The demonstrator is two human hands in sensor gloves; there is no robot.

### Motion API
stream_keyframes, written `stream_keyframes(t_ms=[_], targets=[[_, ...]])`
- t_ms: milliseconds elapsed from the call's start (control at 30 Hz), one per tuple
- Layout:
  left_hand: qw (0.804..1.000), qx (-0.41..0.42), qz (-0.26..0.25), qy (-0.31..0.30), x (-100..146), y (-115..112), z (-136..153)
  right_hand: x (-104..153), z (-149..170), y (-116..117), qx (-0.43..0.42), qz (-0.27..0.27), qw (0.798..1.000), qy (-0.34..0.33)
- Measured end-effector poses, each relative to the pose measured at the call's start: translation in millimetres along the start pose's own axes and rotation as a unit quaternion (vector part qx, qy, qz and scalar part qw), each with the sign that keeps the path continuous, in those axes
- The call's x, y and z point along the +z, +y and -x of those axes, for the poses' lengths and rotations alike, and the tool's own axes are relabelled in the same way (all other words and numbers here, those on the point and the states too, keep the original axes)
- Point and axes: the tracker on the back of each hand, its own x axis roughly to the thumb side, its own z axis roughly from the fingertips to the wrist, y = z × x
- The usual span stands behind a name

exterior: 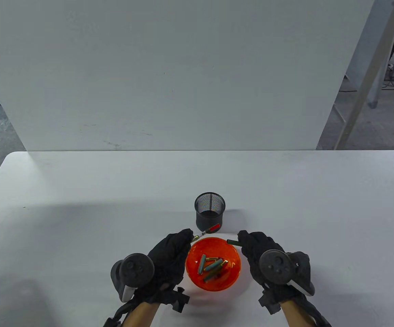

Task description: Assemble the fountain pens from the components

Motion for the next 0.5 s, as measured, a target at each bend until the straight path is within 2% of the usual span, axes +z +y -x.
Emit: stream_keyframes(t_ms=[133,500], targets=[[1.000,-0.020,0.007,-0.012,0.4,-3.8,-3.9,2.1,9.4,-2.6,-0.053,0.017,0.998,0.012],[0.999,-0.031,0.010,-0.023,1.0,-5.0,-5.7,3.8,12.8,1.1,-0.058,0.021,0.998,0.009]])
